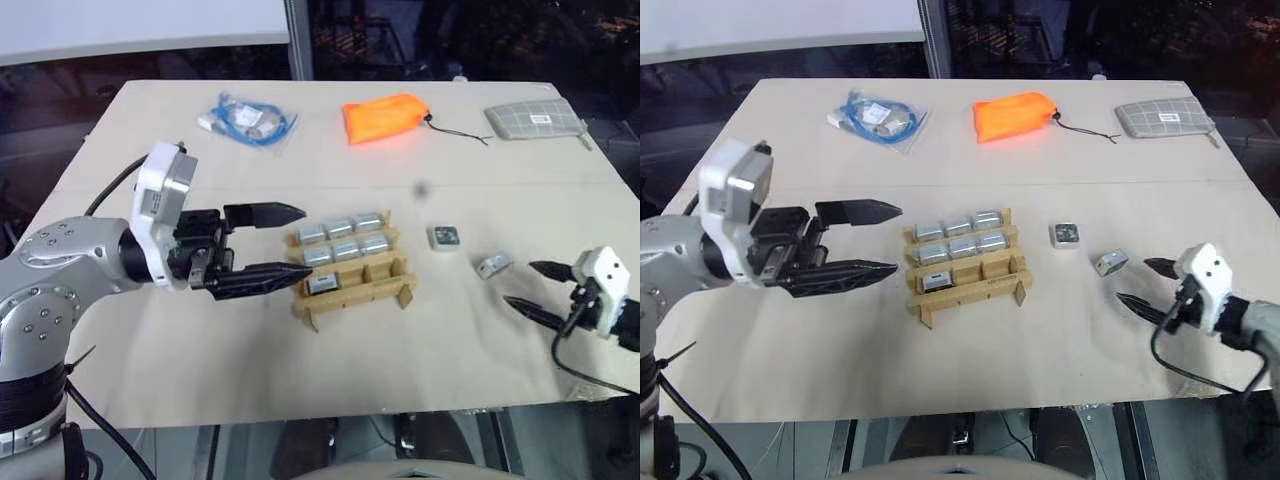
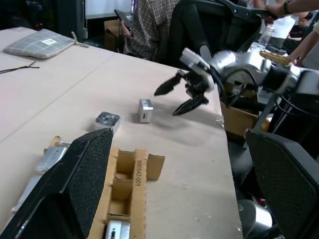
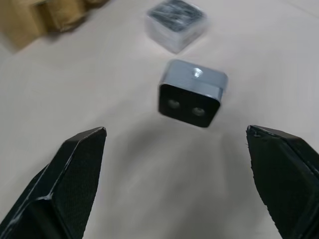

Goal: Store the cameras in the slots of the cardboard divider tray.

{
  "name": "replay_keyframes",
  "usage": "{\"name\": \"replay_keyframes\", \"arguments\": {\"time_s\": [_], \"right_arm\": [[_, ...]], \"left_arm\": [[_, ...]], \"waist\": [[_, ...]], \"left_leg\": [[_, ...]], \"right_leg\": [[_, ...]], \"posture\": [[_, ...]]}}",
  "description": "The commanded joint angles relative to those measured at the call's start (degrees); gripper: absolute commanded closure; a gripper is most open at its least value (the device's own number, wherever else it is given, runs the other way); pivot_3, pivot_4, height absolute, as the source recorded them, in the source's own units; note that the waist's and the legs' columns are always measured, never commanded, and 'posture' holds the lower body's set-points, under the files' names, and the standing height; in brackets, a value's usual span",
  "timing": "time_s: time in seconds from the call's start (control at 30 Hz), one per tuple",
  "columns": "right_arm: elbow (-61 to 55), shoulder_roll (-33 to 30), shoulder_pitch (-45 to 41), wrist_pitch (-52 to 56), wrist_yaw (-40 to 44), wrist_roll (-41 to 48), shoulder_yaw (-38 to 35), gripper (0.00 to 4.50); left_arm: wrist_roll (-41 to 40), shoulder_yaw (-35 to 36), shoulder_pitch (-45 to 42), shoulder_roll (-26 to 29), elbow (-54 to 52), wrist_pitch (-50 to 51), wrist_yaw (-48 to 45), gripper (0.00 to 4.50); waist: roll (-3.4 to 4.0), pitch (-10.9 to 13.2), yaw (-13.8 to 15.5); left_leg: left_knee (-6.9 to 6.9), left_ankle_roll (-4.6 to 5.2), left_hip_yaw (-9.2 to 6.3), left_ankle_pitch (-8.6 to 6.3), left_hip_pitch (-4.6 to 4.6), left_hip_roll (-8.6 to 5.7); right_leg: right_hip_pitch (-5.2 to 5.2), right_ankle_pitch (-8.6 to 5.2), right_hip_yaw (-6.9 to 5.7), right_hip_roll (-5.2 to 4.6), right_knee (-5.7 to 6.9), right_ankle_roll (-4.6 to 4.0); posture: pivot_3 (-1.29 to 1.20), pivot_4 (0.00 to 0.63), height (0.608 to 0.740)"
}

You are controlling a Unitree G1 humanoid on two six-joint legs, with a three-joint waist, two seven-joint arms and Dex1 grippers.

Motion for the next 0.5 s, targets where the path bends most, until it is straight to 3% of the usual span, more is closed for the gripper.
{"name": "replay_keyframes", "arguments": {"time_s": [0.03, 0.13, 0.27, 0.5], "right_arm": [[11.7, -2.8, -9.6, -8.2, 9.1, -2.5, 2.8, 0.00], [21.2, -3.0, -18.5, -12.5, 14.6, -4.8, 6.4, 0.00], [33.9, -2.2, -30.5, -18.8, 21.1, -10.7, 13.3, 0.00], [49.7, 0.4, -43.9, -28.4, 26.6, -18.0, 21.3, 0.00]], "left_arm": [[-1.5, 2.9, 0.9, 1.3, -2.2, -0.5, 0.2, 0.10], [-1.3, 3.6, 2.4, 2.6, -3.0, -0.6, -0.8, 0.10], [5.5, 3.4, 6.4, 8.7, -2.3, -3.5, -8.2, 0.10], [9.3, 3.1, 6.4, 12.1, -0.3, -7.4, -14.5, 0.10]], "waist": [[-0.01, 0.0, -0.3], [0.01, 0.0, -0.9], [0.05, 0.0, -1.1], [0.10, 0.1, -1.0]], "left_leg": [[0.00, 0.00, 0.00, 0.00, 0.02, 0.01], [0.00, -0.07, 0.00, 0.04, 0.01, 0.01], [-0.06, -0.14, 0.03, 0.08, -0.02, 0.00], [-0.12, -0.15, 0.05, 0.09, -0.05, -0.01]], "right_leg": [[0.01, 0.00, 0.00, 0.01, -0.01, 0.00], [0.01, 0.00, 0.00, 0.01, -0.02, -0.01], [-0.03, 0.00, -0.01, 0.01, -0.08, -0.01], [-0.06, 0.00, -0.04, -0.01, -0.15, -0.01]], "posture": [[0.00, 0.150, 0.740], [0.00, 0.150, 0.740], [0.00, 0.150, 0.740], [0.00, 0.150, 0.740]]}}
